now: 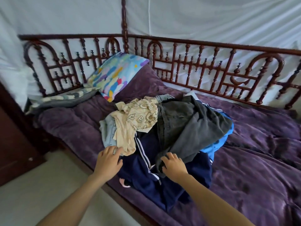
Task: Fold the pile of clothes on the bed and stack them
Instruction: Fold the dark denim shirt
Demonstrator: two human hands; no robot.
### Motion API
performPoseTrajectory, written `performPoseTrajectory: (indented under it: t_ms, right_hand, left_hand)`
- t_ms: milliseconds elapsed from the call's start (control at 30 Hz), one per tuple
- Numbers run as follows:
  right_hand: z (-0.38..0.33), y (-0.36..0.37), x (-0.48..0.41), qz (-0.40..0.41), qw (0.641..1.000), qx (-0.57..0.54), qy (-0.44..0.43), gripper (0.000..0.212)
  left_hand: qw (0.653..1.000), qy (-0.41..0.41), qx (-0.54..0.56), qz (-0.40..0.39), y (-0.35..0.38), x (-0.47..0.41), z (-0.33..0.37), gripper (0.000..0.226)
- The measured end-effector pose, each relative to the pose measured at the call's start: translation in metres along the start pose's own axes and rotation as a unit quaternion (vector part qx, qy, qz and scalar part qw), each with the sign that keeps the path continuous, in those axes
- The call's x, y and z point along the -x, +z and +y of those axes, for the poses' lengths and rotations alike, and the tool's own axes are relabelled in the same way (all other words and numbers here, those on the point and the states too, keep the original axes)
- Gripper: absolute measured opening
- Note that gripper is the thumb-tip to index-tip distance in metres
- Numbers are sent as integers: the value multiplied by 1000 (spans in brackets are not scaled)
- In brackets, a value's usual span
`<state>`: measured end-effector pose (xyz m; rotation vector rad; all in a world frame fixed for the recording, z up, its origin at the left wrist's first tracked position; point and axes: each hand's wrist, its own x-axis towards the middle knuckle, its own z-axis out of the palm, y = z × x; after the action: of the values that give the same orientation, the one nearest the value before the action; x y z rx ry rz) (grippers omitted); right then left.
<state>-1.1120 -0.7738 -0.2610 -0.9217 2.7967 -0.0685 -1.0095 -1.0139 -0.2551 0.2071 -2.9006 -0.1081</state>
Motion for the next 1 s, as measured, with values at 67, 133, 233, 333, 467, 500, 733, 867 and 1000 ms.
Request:
performPoseTrajectory:
  t_ms: [67,133,233,333,467,500,733,867,1000]
  right_hand:
    - [4,-3,-16,-1,1000,-13,-1,42]
    - [11,-5,-33,-7,1000,-20,-4,43]
    - [20,-7,-59,-12,1000,-28,2,43]
    - [29,-1,-74,-28,999,-36,5,44]
    - [48,12,-88,-61,997,-41,21,44]
    - [52,13,-93,-65,996,-48,32,43]
    - [61,17,-135,-83,990,-74,89,46]
    - [55,16,-167,-79,984,-83,134,47]
    - [46,10,-206,-92,971,-97,200,49]
  left_hand:
    - [1000,-19,-10,-11,-2,-12,-5,76]
    - [999,-36,-21,-18,0,-27,-10,68]
    - [997,-77,18,-24,4,-53,-15,53]
    - [992,-113,28,-54,18,-71,-13,51]
    - [985,-133,51,-100,42,-86,-8,52]
    - [984,-133,52,-110,48,-89,-9,52]
    - [979,-114,87,-144,81,-143,-30,52]
    - [980,-62,107,-156,103,-200,-49,49]
    - [978,-9,119,-169,121,-261,-69,43]
